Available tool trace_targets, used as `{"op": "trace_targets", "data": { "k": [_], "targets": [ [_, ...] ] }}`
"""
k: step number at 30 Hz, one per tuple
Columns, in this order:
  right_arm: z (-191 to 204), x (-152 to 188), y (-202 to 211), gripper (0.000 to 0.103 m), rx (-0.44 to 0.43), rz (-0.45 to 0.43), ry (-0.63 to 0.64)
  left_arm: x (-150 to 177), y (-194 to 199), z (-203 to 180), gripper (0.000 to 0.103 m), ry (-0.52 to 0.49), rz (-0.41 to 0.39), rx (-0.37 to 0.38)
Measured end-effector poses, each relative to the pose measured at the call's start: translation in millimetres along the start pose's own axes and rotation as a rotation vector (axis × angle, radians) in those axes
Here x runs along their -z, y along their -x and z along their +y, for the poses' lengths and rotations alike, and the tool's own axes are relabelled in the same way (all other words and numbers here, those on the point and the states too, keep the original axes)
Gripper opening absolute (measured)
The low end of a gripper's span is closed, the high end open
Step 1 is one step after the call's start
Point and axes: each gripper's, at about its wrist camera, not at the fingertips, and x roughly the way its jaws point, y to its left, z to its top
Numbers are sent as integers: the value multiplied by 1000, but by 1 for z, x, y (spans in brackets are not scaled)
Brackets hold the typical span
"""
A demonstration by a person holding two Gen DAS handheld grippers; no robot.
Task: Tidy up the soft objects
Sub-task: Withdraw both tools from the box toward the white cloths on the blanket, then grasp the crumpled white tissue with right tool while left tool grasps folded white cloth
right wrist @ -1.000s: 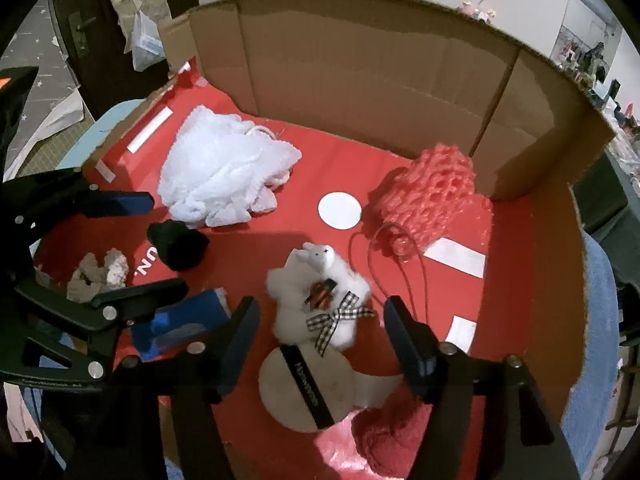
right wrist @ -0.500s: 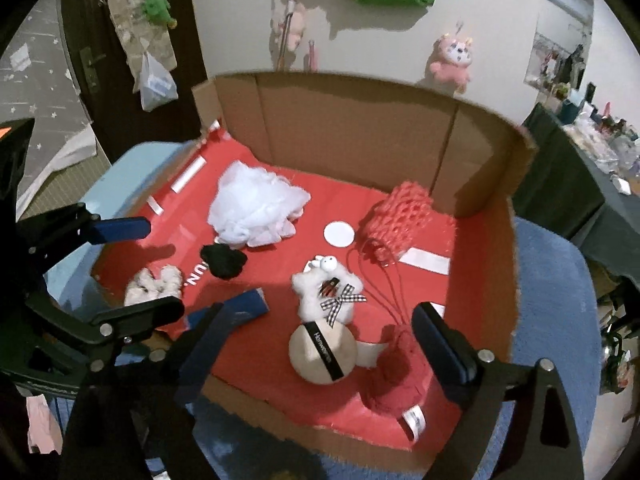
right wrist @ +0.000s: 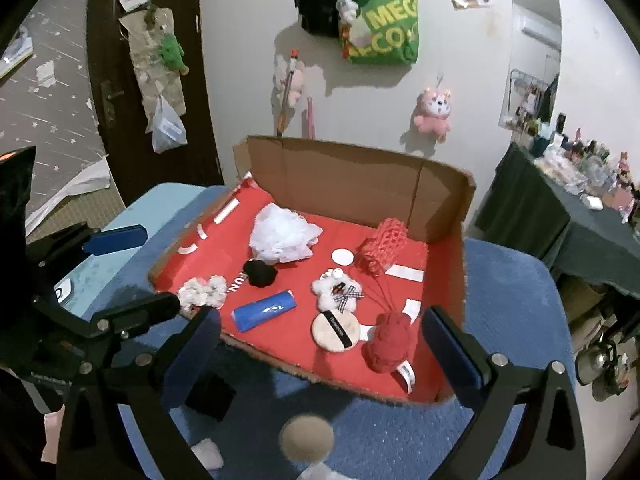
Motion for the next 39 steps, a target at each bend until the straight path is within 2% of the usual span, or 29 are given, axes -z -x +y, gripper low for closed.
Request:
{"op": "trace_targets", "data": {
  "k": [7,15,24,29,39],
  "targets": [
    [15,26,49,103,30,-102,12,19,39,-14,93,9,-91,-17],
    [31,67,88,103,73,-178,18,55,70,-31,97,19,-167,-61],
    [40,117,102,103,180,-233,-14,95,75,-48,97,18,-186,-91],
    [37,144,98,103,196,-239,-64,116,66,-52,97,43,-153,-66],
    [18,187,53,103,193,-134,-142,147,31,-56,97,58,-44,-48]
  ]
}}
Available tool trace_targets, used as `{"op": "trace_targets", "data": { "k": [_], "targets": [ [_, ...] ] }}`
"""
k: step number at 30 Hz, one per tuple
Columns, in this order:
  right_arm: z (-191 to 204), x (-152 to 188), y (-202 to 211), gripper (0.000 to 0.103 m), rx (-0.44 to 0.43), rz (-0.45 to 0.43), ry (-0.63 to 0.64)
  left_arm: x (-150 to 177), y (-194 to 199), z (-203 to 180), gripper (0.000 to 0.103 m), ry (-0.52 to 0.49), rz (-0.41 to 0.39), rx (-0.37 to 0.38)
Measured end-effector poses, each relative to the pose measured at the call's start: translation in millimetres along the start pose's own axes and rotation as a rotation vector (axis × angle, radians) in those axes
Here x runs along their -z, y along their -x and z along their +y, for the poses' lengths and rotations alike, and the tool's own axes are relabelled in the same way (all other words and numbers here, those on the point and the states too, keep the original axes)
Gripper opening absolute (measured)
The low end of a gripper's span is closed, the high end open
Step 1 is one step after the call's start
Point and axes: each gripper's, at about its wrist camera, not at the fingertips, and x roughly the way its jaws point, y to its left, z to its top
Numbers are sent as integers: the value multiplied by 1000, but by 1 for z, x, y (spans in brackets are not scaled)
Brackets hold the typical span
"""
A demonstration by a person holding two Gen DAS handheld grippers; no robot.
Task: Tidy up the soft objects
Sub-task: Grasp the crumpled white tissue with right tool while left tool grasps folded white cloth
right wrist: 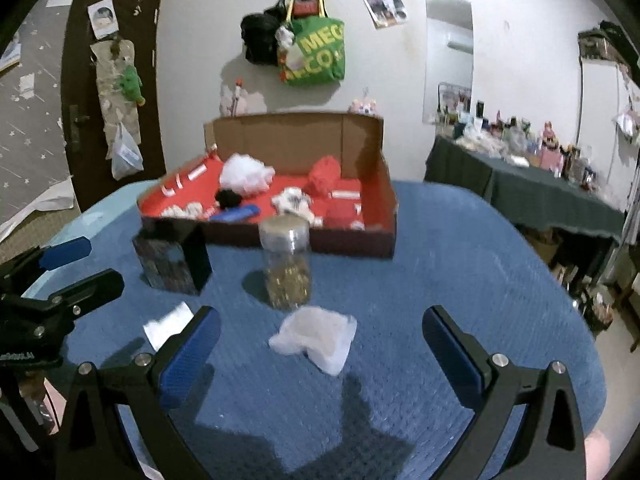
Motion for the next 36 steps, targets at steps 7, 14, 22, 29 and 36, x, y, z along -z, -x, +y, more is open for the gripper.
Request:
{"op": "trace_targets", "data": {
  "k": [7,14,22,29,36],
  "targets": [
    [-5,9,-16,103,-8,46,-12,8,-10,-3,97,-14,38,20],
    [-9,11,-26,103,-20,73,-27,11,-20,-4,97,-19,71,34],
    [-13,11,-46,103,-39,120,-22,12,-35,-6,96,-41,120,63],
    [-13,9,-66,97,-43,170,2,16,-54,-9,60,-51,181,97],
    [-6,10,-78,45,-97,195,45,19,-62,-12,30,-51,201,126]
  ]
}}
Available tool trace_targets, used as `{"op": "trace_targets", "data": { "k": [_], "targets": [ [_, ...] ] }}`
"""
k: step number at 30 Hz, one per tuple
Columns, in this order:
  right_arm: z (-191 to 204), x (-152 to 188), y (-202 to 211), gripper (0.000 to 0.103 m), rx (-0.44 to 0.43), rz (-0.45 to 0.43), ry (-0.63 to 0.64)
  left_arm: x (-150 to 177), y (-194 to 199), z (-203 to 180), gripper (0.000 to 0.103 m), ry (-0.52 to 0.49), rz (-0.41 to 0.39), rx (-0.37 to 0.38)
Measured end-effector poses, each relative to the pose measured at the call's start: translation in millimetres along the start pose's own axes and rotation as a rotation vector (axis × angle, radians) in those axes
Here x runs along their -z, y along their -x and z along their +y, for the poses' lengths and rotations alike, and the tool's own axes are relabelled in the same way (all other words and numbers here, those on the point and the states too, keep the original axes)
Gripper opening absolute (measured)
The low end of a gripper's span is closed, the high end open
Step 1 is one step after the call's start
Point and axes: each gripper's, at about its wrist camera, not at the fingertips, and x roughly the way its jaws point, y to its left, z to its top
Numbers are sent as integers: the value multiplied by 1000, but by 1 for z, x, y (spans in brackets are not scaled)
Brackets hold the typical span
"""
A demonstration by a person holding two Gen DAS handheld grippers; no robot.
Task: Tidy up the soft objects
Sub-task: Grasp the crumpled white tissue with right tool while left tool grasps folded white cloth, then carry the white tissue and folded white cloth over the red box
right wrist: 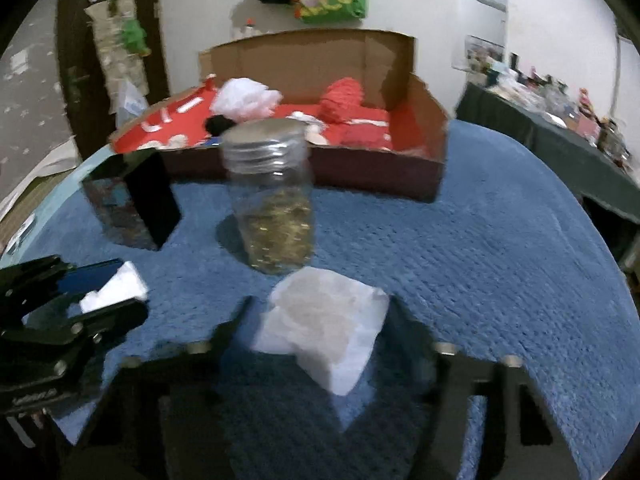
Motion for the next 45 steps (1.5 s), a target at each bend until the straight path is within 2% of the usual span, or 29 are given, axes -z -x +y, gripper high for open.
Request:
{"op": "trace_targets", "data": {
  "k": [1,2,3,6,18,34,45],
  "targets": [
    [1,0,2,39,-5,-10,4,-1,0,0,25,2,-2,3],
    [2,1,3,28,-6,-17,5,-1,1,0,25,3,-3,11],
    [3,1,7,22,-16,-28,5,-1,2,0,25,4,-5,17],
    [7,2,16,21,-70,-44,0,-2,5,0,25,2,-13,23],
    [41,5,39,21,-147,-82,60,-2,16,1,25,-2,-37,31],
    [43,6,38,21,-147,-73,65,-3,20,3,25,5,-39,32],
    [14,5,40,21,-99,-45,22,0,40,39,25,51,-30,-24]
  ]
}}
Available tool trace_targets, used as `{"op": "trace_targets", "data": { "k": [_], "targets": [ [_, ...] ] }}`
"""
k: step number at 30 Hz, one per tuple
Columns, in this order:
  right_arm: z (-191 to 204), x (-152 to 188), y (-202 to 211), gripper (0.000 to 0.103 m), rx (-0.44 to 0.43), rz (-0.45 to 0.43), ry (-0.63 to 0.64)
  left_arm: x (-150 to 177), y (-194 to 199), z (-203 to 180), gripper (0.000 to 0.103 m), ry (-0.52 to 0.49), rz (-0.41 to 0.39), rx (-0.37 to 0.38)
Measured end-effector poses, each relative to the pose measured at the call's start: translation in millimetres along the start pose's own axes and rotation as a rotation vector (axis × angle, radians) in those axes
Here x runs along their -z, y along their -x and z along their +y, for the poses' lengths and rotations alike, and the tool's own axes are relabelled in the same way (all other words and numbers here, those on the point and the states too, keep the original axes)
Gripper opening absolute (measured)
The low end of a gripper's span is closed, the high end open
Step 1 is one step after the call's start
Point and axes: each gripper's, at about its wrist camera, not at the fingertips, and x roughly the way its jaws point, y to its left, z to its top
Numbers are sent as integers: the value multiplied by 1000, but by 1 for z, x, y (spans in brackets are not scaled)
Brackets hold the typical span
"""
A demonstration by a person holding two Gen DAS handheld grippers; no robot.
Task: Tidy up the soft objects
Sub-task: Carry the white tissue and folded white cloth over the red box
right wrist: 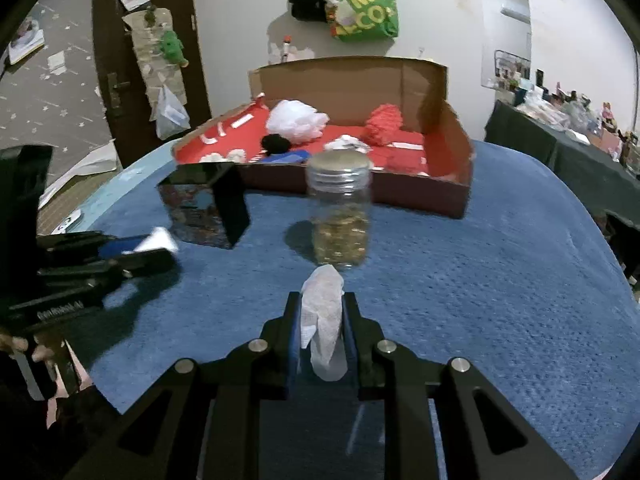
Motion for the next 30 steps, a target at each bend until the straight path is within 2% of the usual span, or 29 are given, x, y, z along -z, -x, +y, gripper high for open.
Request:
{"op": "trace_targets", "data": {
  "k": [15,30],
  "targets": [
    [-36,-24,-1,21,102,9,-26,-16,-4,62,25,67,25,-71],
    [-44,-70,-17,21,121,0,6,-62,-16,80,25,29,10,-67]
  ]
}}
